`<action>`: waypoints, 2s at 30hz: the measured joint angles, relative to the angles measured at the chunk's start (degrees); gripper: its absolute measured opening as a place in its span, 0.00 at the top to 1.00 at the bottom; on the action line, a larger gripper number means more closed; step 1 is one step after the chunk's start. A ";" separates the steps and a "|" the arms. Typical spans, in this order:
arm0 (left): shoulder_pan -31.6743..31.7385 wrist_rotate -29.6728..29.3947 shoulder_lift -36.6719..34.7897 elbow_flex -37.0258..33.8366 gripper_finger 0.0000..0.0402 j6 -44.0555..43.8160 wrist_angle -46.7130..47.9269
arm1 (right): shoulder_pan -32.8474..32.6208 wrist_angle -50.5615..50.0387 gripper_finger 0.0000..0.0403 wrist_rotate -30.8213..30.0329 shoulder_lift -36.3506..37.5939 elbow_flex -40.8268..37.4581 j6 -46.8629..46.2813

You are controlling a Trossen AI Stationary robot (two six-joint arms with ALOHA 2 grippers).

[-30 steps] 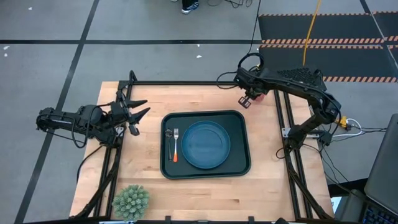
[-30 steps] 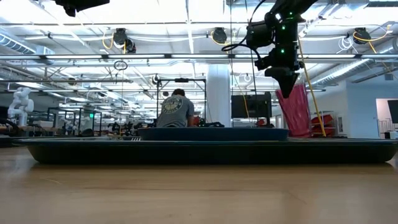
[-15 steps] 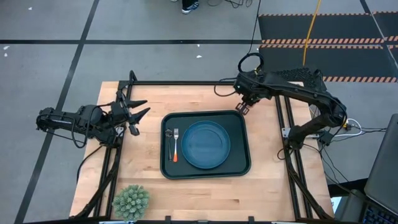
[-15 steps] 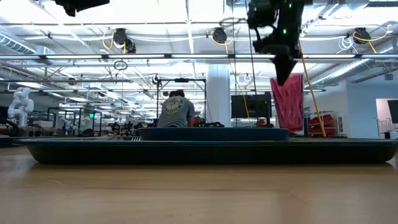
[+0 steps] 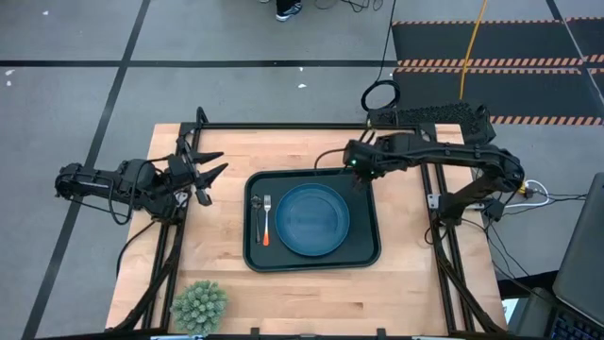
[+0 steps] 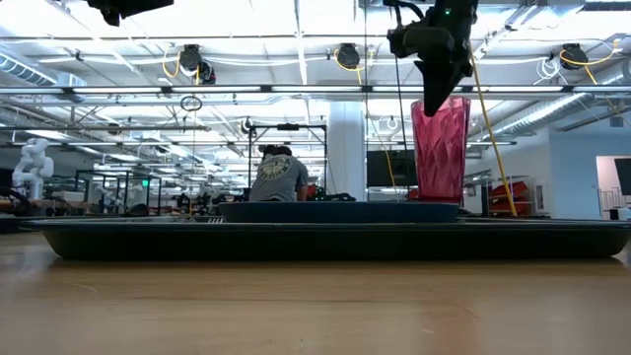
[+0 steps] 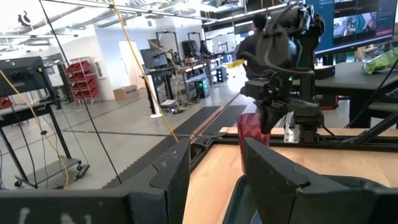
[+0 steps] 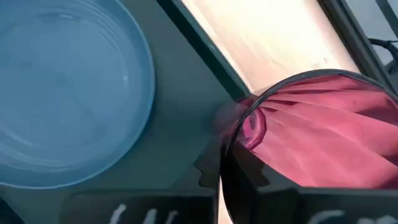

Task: Pick and place plate/cup/fork/spoon on tray
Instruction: Put the red cup to the top right of the blue plate on the black tray

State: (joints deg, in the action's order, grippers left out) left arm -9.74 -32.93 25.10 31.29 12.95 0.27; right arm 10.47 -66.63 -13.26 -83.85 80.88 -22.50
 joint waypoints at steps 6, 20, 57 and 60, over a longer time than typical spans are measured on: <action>0.01 0.00 0.00 0.00 0.62 -0.20 -0.04 | -1.68 1.87 1.00 0.14 -2.85 0.00 -0.83; 0.02 0.00 0.00 0.00 0.62 -0.41 -0.02 | -1.59 4.58 1.00 1.80 -6.19 -0.02 -0.44; -0.02 0.02 0.00 0.00 0.62 -0.52 0.42 | -1.16 12.52 0.80 3.99 -5.60 -4.92 -0.88; 0.01 0.02 0.01 0.00 0.62 -0.55 0.42 | -1.19 12.52 0.79 2.78 -5.56 -4.92 -0.75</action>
State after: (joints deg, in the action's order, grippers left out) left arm -9.72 -32.91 25.11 31.29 12.40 0.69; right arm 9.28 -54.11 -10.48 -89.41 75.96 -23.24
